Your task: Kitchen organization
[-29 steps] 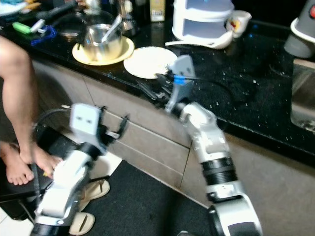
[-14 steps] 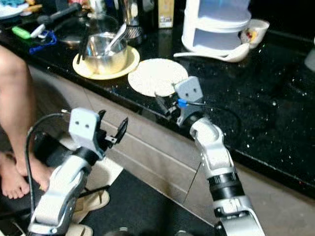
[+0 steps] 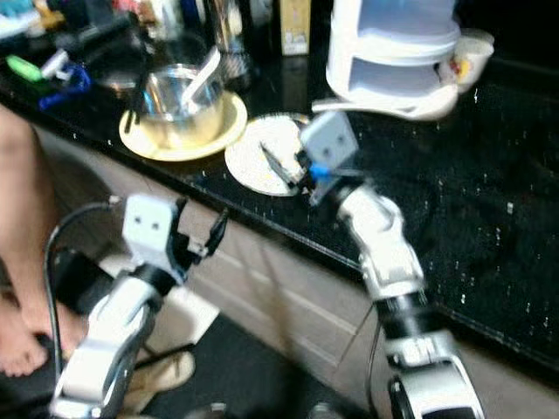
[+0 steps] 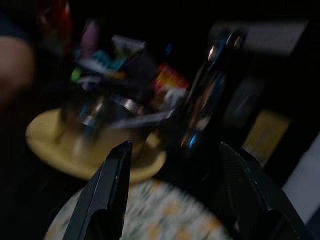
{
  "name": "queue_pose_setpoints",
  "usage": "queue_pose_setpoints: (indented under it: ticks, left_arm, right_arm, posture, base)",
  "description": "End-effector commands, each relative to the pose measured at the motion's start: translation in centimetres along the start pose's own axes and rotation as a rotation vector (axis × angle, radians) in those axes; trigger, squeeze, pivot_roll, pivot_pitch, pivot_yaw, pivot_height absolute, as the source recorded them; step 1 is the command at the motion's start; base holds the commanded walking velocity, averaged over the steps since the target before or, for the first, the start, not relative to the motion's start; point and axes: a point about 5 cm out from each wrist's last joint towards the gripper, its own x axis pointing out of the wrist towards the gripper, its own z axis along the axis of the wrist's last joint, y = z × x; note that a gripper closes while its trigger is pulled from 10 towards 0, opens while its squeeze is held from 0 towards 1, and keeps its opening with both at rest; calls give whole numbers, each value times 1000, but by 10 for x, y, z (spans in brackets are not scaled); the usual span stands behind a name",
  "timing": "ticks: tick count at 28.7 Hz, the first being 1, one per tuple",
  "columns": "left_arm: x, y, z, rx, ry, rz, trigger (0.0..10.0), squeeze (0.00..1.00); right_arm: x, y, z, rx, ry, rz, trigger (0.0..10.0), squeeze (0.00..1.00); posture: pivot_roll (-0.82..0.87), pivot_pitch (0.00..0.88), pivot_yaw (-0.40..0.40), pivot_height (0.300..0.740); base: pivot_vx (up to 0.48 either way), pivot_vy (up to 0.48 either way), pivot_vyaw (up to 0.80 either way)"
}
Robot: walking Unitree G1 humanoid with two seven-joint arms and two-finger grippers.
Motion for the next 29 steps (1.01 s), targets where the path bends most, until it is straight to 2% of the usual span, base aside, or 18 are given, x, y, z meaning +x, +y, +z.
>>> queue_pose_setpoints:
  ticks: [1, 2, 4, 6, 9, 10, 11, 12, 15, 16, 17, 18, 19, 20, 21, 29]
  left_arm:
    - [-2, 0, 0, -4, 9, -2, 10000, 0]
    - [-2, -2, 1, -8, 8, -12, 10000, 0]
    - [-2, -2, 1, -8, 8, -12, 10000, 0]
    - [-3, -7, 0, -18, 19, -40, 10000, 0]
    - [-4, -13, -1, -31, 27, -67, 10000, 0]
    - [-4, -13, -1, -31, 27, -67, 10000, 0]
    - [-4, -14, -1, -37, 28, -70, 10000, 0]
    - [-4, -14, -1, -37, 28, -70, 10000, 0]
    - [-4, -15, -1, -43, 28, -71, 10000, 0]
    - [-4, -15, -1, -43, 28, -71, 10000, 0]
    - [-4, -15, -1, -44, 29, -73, 10000, 0]
    - [-4, -15, -1, -44, 29, -73, 10000, 0]
    - [-4, -16, -1, -44, 30, -75, 10000, 0]
    - [-4, -16, -1, -44, 30, -75, 10000, 0]
    - [-5, -16, -1, -46, 32, -78, 10000, 0]
    - [-4, -19, 0, -54, 32, -88, 10000, 0]
  right_arm:
    - [4, 2, 8, -117, -10, 84, 10000, 0]
    - [6, -1, 12, -194, -4, 124, 10000, 0]
    - [6, -1, 12, -194, -4, 124, 10000, 0]
    - [7, -8, 17, -386, 45, 243, 10000, 0]
    - [3, -13, 16, -588, 133, 388, 10000, 0]
    - [3, -13, 16, -588, 133, 388, 10000, 0]
    - [-5, -12, 9, -690, 224, 498, 10000, 0]
    - [-5, -12, 9, -690, 224, 498, 10000, 0]
    - [-18, -13, -3, -775, 350, 618, 10000, 0]
    - [-18, -13, -3, -775, 350, 618, 10000, 0]
    - [-22, -14, -6, -779, 382, 644, 10000, 82]
    - [-22, -14, -6, -779, 382, 644, 10000, 82]
    - [-26, -16, -9, -784, 410, 670, 10000, 224]
    - [-26, -16, -9, -784, 410, 670, 10000, 224]
    - [-33, -19, -12, -793, 457, 701, 10000, 1000]
    - [-39, -27, -13, -828, 496, 699, 10000, 1000]
  posture:
    - [85, 68, -45, 740]
    - [85, 68, -45, 740]
    - [85, 68, -45, 740]
    - [84, 75, -42, 740]
    - [80, 82, -44, 740]
    - [80, 82, -44, 740]
    - [79, 85, -45, 740]
    - [79, 85, -45, 740]
    - [78, 91, -44, 740]
    - [78, 91, -44, 740]
    - [78, 91, -44, 740]
    - [78, 91, -44, 740]
    - [78, 91, -44, 740]
    - [78, 91, -44, 740]
    - [68, 100, -39, 740]
    - [63, 104, -38, 740]
  base:
    - [0, 0, 0]
    - [0, 0, 0]
    - [0, 0, 0]
    - [0, 0, 0]
    - [0, 0, 0]
    - [0, 0, 0]
    - [0, 0, 0]
    - [0, 0, 0]
    - [0, 0, 0]
    - [0, 0, 0]
    - [0, 0, 0]
    - [0, 0, 0]
    - [0, 0, 0]
    - [0, 0, 0]
    - [0, 0, 0]
    - [0, 0, 0]
